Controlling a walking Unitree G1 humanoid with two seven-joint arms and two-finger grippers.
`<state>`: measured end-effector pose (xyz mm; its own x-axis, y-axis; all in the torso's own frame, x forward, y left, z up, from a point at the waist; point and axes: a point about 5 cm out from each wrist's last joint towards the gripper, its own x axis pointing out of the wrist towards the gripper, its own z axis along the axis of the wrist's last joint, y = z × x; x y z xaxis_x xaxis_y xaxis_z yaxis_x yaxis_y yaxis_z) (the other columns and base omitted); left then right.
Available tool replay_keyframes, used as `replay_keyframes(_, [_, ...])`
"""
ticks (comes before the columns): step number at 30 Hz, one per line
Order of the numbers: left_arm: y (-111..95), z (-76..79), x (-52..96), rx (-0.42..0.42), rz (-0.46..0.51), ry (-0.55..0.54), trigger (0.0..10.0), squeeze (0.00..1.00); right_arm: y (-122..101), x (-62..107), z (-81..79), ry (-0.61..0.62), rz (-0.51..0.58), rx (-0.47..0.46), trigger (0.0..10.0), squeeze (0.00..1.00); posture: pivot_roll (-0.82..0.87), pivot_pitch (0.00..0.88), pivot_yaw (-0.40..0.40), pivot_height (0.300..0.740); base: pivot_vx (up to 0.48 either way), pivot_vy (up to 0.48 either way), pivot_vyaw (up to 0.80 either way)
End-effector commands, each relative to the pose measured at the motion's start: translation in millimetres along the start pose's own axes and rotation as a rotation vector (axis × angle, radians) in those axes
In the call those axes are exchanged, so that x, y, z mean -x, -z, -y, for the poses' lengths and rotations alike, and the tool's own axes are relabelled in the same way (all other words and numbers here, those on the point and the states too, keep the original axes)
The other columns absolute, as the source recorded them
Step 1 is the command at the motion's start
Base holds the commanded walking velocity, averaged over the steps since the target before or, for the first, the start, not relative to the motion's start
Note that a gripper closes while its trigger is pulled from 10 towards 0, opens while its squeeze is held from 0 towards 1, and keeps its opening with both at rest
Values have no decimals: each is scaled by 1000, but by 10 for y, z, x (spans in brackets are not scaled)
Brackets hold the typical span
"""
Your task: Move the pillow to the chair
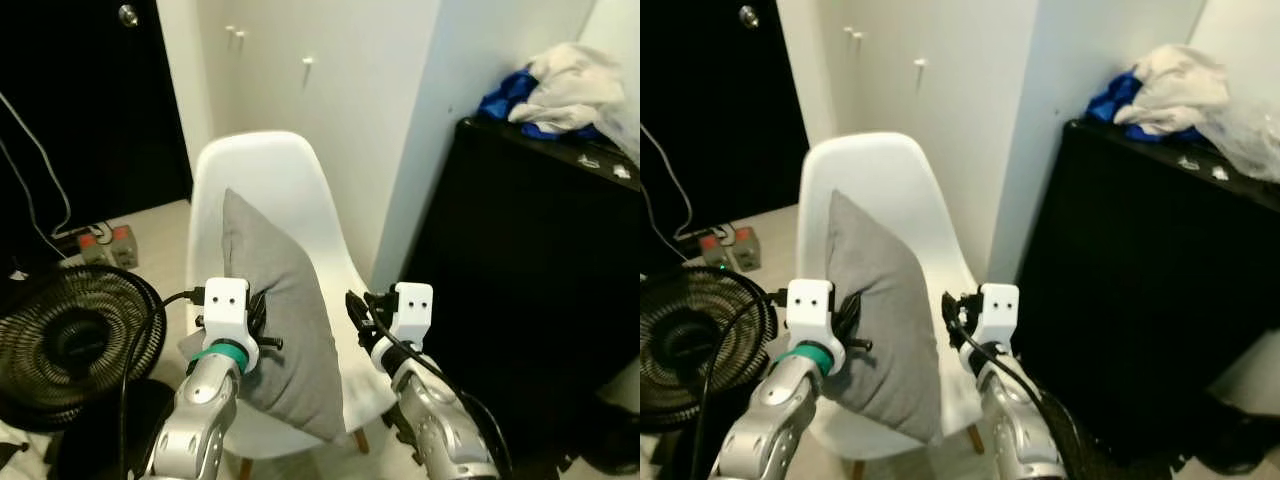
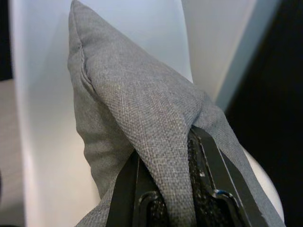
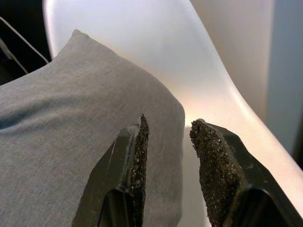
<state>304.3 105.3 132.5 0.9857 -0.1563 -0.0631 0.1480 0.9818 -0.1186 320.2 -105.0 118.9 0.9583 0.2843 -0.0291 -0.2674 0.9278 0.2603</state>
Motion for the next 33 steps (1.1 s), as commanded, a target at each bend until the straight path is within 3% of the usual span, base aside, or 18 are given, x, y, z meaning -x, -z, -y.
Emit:
replay_keyframes(1, [-151, 60, -5, -10, 86, 18, 10000, 0, 9, 7, 2, 9, -11, 3, 10000, 0, -41, 21, 71, 600, 0, 0, 0])
replay_keyframes(5, [-130, 101, -49, -64, 82, 64, 10000, 0, -24, -58, 10, 12, -5, 33, 10000, 0, -53, 56, 70, 600, 0, 0, 0])
replay_keyframes(10, [-169, 84, -227, -111, 65, 92, 10000, 0, -83, -223, 38, 22, -29, 99, 10000, 0, -48, 88, 67, 600, 0, 0, 0])
replay_keyframes(18, [-500, -118, -615, -300, 125, 28, 10000, 0, -313, -546, 14, 58, -24, 183, 10000, 0, -26, 221, 74, 600, 0, 0, 0])
replay_keyframes(24, [-602, -166, -685, -366, 155, 5, 10000, 0, -365, -592, -38, 53, -5, 184, 10000, 0, -26, 240, 73, 600, 0, 0, 0])
replay_keyframes(27, [-856, -226, -824, -458, 217, -37, 10000, 0, -484, -685, -149, 48, 47, 190, 10000, 0, -25, 250, 76, 600, 0, 0, 0])
replay_keyframes(33, [-923, -222, -868, -486, 243, -43, 10000, 0, -521, -715, -161, 71, 76, 173, 10000, 0, -28, 246, 78, 600, 0, 0, 0])
